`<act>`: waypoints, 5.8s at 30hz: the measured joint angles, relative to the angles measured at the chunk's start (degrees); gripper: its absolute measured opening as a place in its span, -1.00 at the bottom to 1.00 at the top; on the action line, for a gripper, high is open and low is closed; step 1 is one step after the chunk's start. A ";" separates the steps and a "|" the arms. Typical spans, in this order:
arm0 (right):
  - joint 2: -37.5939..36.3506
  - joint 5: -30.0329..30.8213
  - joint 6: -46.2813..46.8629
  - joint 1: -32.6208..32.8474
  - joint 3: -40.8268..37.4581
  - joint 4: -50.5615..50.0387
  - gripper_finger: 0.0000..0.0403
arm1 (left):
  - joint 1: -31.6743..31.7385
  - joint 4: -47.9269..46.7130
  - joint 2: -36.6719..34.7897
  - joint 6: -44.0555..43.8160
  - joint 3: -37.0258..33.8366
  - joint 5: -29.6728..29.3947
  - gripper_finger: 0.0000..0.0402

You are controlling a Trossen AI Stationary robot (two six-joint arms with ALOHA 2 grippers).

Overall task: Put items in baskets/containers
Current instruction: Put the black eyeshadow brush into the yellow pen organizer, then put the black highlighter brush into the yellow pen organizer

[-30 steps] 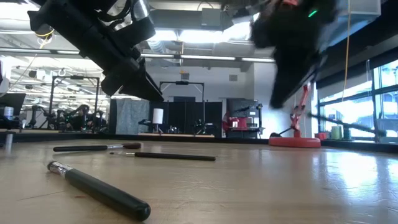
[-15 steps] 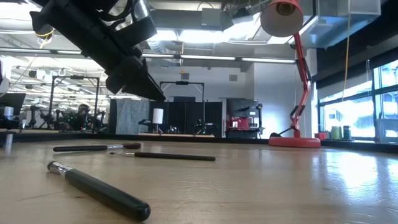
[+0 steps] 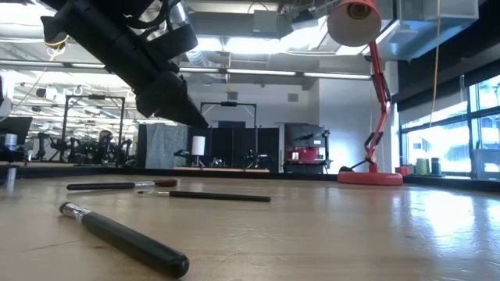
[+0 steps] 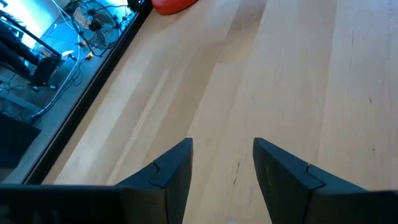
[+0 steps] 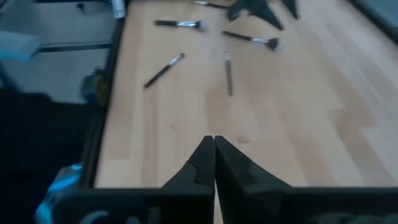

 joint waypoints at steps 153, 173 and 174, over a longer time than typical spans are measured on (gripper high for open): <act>28.74 -39.41 -49.80 -53.96 -12.40 106.83 -0.89 | -6.69 47.39 -0.37 -1.38 -1.66 10.62 -0.94; 6.33 -21.13 -28.78 -38.52 -4.15 38.75 -0.89 | -6.67 42.27 -0.46 5.97 -1.60 14.87 -0.17; 5.48 -22.19 -25.50 -37.02 -2.85 34.02 -0.89 | -6.67 41.56 -0.46 6.73 -1.60 16.30 -0.15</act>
